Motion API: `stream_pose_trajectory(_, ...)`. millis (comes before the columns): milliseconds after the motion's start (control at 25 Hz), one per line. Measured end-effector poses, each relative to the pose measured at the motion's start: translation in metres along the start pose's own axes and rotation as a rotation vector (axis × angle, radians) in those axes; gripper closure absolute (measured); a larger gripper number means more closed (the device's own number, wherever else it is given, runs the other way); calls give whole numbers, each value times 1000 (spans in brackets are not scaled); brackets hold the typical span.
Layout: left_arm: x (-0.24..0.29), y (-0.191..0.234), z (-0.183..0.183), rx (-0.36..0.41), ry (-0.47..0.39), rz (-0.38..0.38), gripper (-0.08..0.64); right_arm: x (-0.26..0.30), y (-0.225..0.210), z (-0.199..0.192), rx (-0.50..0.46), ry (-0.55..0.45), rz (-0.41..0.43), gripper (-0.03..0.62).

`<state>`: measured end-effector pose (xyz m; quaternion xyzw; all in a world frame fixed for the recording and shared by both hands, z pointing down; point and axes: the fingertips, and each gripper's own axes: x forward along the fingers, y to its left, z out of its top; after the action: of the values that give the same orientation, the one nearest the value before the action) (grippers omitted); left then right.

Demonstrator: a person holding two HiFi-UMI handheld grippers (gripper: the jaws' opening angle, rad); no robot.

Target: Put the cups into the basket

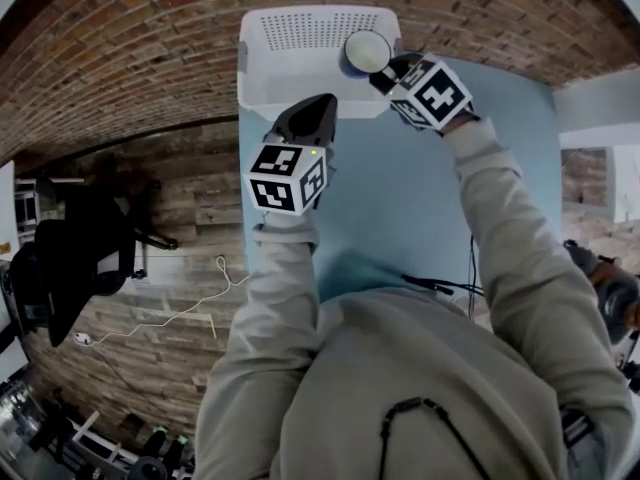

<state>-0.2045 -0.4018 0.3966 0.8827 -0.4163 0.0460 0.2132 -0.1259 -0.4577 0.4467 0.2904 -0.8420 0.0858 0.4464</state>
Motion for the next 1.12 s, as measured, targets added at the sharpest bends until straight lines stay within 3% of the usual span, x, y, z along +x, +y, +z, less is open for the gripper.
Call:
stream_pose_trajectory(520,29,45,-17,-71,-4,16,565,129,-30,-18,-59,178,104,520)
stream_pose_trajectory(1120,37,67,-17,-90,-14,35,565,221,-16,-42,-77,269,209,518)
